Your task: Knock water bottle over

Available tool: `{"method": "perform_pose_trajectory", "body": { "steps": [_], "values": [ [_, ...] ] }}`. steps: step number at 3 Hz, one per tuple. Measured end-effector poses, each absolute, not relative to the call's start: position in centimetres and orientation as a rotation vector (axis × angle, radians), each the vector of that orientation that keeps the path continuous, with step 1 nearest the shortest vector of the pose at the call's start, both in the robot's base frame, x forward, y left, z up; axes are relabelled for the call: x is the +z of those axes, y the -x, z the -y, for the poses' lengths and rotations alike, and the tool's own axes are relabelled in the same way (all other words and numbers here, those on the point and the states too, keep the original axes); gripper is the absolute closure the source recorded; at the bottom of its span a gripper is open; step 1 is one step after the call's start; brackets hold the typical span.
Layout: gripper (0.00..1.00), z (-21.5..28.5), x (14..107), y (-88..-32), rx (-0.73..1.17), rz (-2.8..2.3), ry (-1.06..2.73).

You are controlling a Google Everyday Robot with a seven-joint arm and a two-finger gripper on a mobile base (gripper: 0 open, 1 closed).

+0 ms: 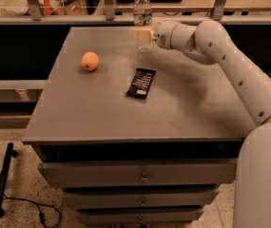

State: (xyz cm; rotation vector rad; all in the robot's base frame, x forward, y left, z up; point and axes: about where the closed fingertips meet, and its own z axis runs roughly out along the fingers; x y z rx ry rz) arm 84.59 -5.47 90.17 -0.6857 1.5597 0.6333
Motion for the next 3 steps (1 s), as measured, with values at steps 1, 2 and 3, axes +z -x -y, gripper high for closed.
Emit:
{"method": "perform_pose_trajectory", "body": {
  "steps": [1,2,3],
  "values": [
    [0.87,6.6,93.3,-83.7,0.623,-1.498,0.690],
    [1.00,7.9,96.9,-82.2,0.594,-1.465,0.688],
    [1.00,8.9,101.0,-80.3,0.583,-1.462,0.705]
  ]
}}
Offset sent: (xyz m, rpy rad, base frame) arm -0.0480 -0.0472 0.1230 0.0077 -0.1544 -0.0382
